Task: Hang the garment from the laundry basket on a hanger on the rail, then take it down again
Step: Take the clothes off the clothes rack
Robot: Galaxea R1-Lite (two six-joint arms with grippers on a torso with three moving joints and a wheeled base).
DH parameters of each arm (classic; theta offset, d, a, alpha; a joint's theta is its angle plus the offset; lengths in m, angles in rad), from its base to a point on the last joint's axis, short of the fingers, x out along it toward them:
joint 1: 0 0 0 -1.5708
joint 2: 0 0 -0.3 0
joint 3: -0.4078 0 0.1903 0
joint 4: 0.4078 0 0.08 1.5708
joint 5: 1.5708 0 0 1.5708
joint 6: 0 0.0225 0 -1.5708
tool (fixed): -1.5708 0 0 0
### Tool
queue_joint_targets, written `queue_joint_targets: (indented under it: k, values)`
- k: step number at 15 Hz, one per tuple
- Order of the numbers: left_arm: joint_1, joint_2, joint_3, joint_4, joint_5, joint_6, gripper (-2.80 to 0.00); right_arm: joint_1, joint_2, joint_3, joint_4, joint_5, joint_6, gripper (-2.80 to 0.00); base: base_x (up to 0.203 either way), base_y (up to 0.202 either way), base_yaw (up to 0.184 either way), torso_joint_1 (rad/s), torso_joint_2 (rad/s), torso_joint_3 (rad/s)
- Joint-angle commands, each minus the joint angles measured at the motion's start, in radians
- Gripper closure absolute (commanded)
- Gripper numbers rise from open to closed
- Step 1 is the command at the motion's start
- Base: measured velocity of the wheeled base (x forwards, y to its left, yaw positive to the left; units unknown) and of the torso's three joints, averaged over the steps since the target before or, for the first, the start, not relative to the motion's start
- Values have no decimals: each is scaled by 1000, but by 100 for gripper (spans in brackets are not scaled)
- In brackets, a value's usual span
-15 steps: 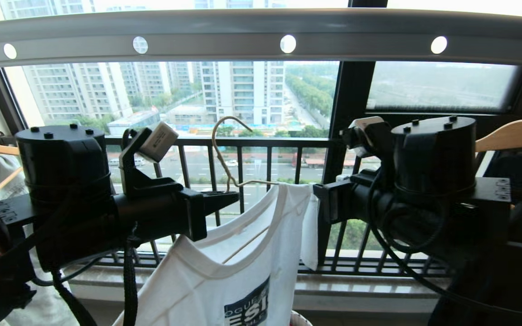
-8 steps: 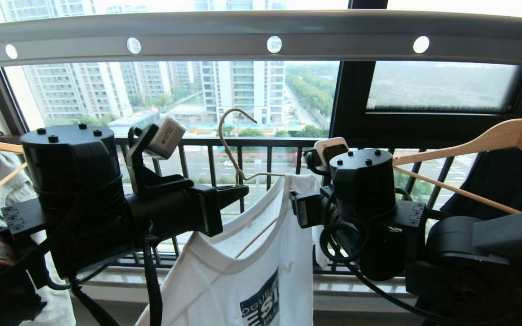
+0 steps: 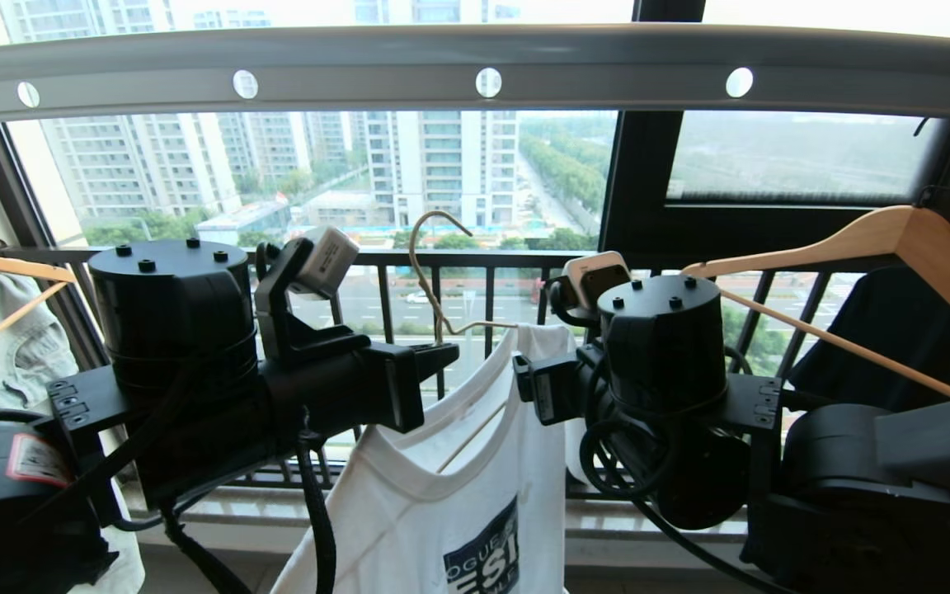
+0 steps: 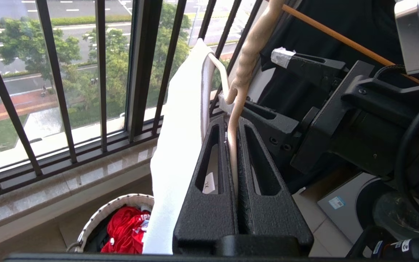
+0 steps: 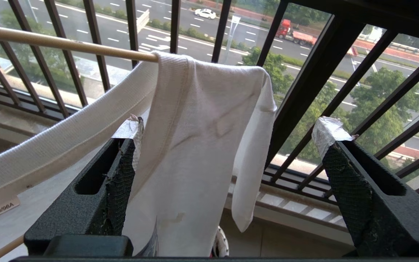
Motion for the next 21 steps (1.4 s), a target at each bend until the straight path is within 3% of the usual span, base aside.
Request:
queue_joint_targets:
  k: [1,8,15,16,21]
  values:
    - [-14,5,1,-41,10,-4,0,2,19,0,-3,-5,1,-280,0,0,0,0,0,0]
    - [-17,-13,3,-45,10,-5,0,-7,56,-12,-63,-33,-8,-280,0,0,0,0,0,0]
    - [-19,-29,8,-45,10,-5,0,-80,76,-30,-129,-83,-73,-280,0,0,0,0,0,0]
    - [-19,-30,8,-45,10,-5,0,-82,77,-30,-137,-83,-76,0,0,0,0,0,0,0]
    - [-42,-25,23,-47,11,-3,0,-94,84,-37,-178,-85,-79,0,0,0,0,0,0,0]
